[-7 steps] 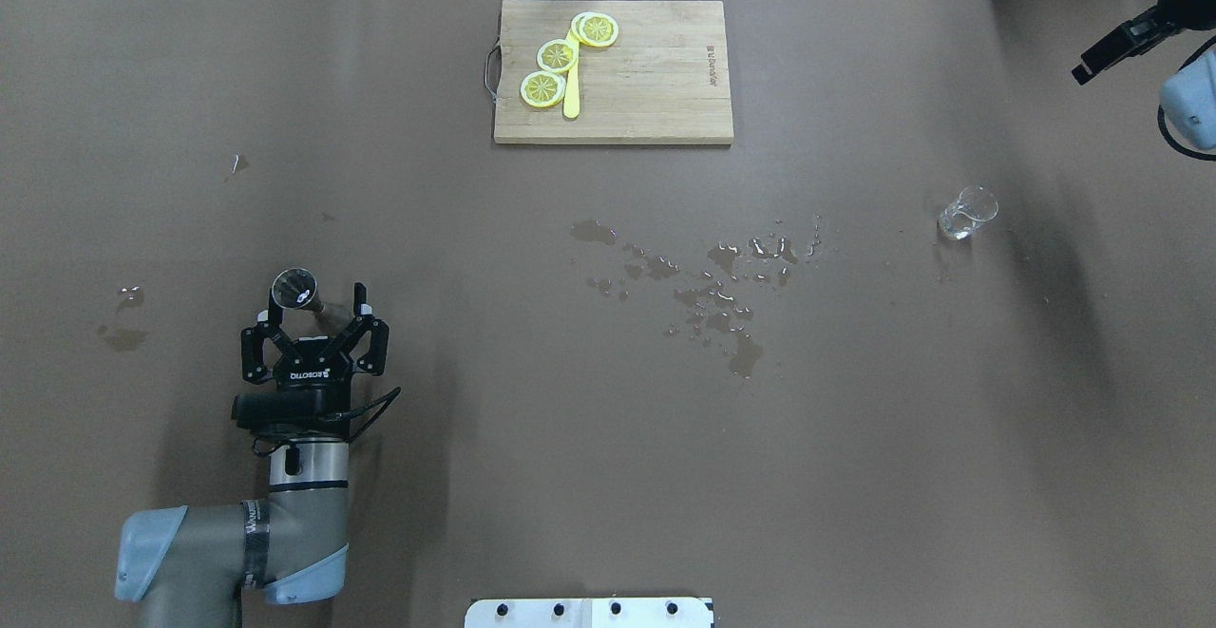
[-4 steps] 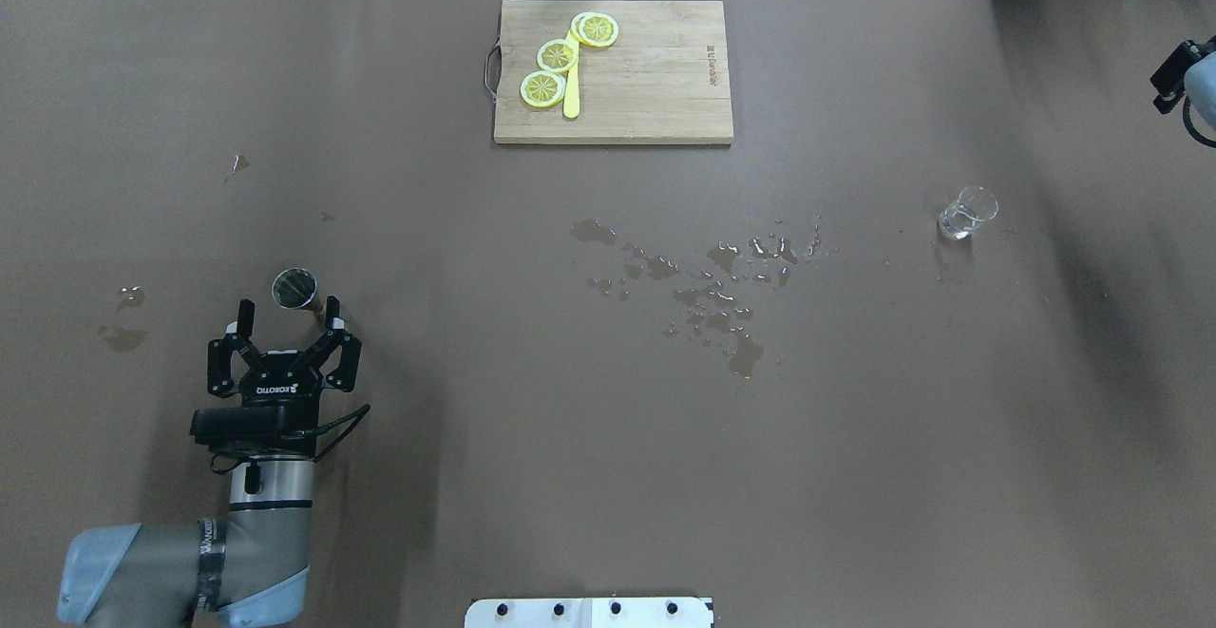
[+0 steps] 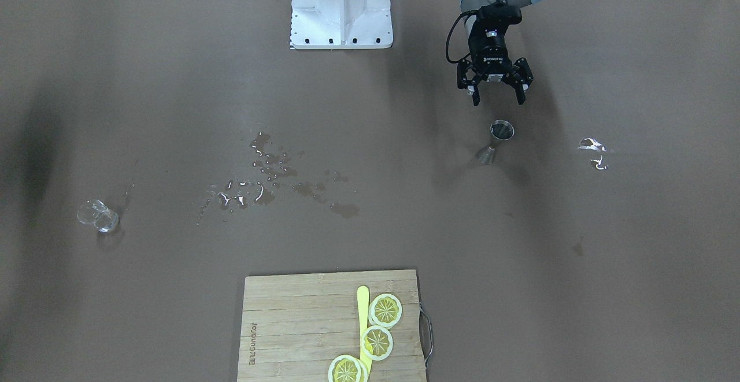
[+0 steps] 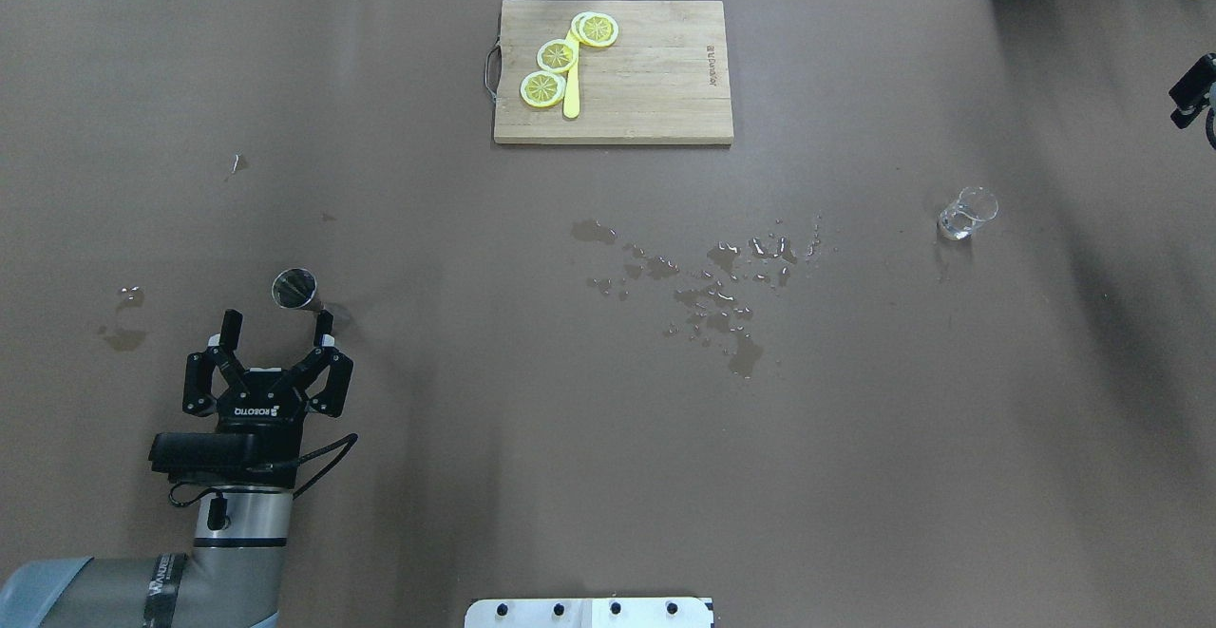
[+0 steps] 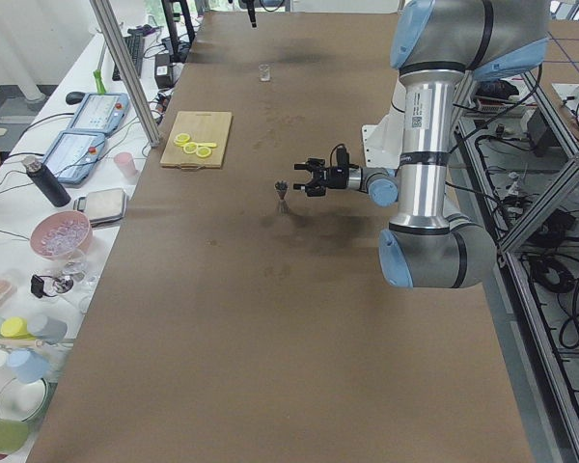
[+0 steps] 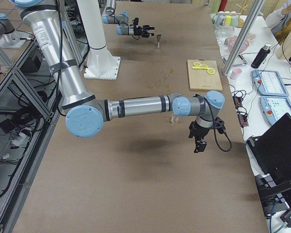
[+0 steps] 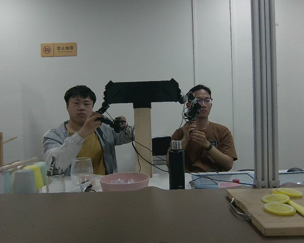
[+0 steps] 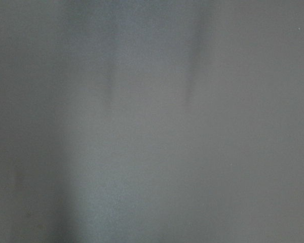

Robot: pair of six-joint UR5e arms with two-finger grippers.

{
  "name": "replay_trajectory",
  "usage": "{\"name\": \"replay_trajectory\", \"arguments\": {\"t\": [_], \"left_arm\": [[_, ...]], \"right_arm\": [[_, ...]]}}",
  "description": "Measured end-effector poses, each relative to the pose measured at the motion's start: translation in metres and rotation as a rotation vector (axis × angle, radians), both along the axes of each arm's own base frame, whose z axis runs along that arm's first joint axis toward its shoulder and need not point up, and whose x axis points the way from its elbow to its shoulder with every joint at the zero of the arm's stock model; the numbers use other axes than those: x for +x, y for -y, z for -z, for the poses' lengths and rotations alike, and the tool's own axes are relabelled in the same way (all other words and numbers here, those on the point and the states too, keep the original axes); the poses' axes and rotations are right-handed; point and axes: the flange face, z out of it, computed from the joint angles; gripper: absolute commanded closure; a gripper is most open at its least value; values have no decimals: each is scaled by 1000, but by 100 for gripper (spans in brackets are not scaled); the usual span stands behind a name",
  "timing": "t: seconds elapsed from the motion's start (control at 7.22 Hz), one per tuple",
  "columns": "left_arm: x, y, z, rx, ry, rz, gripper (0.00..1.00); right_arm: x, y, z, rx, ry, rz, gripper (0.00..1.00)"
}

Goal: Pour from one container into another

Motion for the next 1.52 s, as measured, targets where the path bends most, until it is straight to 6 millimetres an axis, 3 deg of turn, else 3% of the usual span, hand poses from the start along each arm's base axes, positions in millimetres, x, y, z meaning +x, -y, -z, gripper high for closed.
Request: {"name": "replay_trajectory", "arguments": {"t": [0.14, 0.55, 0.97, 1.25, 1.52], "left_arm": [[-12, 0, 19, -3, 28, 2, 1], [-38, 9, 69, -168, 117, -76, 1], [-51, 40, 124, -339, 214, -219, 1], [-58, 65, 166, -350, 269, -266, 1], [-60, 112, 205, -368, 345, -348, 1]], "right_arm": [[17, -14, -11, -22, 41, -26, 0], [77, -116, -52, -57, 121, -116, 0], [105, -171, -55, -57, 136, -167, 0], [108, -190, -58, -59, 136, -168, 0], [108, -189, -53, -51, 136, -169, 0]]}}
